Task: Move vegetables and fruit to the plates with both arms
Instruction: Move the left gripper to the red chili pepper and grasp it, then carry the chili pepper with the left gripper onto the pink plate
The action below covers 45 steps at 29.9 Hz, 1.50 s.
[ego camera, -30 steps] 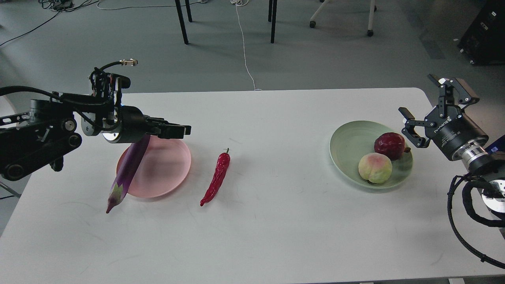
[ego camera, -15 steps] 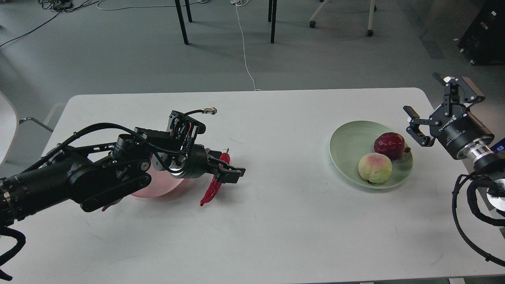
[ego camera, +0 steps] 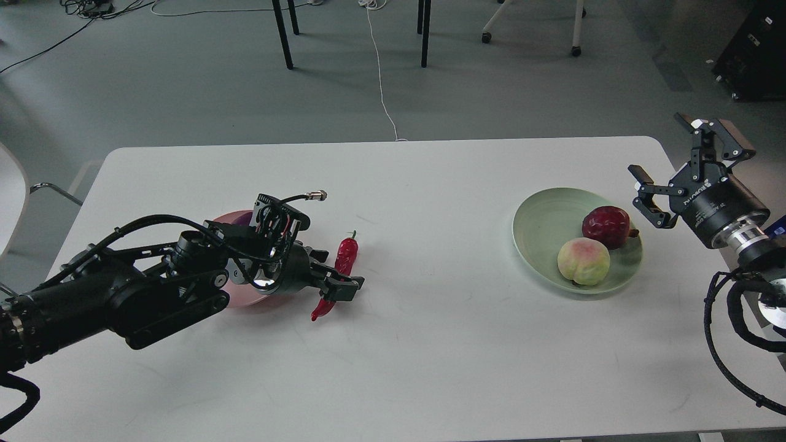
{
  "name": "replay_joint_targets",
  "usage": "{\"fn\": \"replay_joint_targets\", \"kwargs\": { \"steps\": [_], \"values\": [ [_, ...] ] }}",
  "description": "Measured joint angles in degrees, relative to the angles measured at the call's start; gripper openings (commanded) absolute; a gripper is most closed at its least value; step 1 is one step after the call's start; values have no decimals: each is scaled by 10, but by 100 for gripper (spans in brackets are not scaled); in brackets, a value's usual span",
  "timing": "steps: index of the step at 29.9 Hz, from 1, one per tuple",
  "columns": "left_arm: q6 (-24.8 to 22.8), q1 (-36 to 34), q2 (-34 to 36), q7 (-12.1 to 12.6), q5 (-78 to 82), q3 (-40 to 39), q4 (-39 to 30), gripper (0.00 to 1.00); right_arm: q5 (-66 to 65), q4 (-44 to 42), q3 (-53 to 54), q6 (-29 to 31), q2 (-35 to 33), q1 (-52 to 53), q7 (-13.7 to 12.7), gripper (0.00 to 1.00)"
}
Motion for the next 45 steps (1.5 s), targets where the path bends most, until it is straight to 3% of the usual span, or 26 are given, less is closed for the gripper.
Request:
{"fn": "replay_joint_targets", "kwargs": {
  "steps": [2,6,7,14,22,33,38,40,41,42,45],
  "values": [
    [0,1,0,-1,5,0,4,78,0,0,0,0,0,0,0,98],
    [0,2,6,-2,8,0,5,31,0,0,0,0,0,0,0,98],
    [-1,2,6,-2,9,1,5,26,0,0,0,0,0,0,0,98],
    [-1,2,7,-1,34,0,0,15,0,0,0,0,0,0,0,98],
    [-1,-10,9,-1,30,-14,-28,14,0,0,0,0,0,0,0,98],
    [-43,-40,131,2,-46,-49,-86,17,0,0,-1,0,3,0,0,98],
    [-43,-8,182,33,-184,-44,-95,23,0,0,-1,0,3,0,0,98],
    [-41,3,189,39,-204,-47,-96,42,0,0,-1,0,4,0,0,98],
    [-40,6,190,41,-212,-49,-96,63,0,0,-1,0,4,0,0,98],
    [-39,8,191,41,-219,-50,-96,98,0,0,-1,0,4,0,0,98],
    [-38,11,191,43,-243,-50,-97,100,0,0,-1,0,4,0,0,98]
  ]
}}
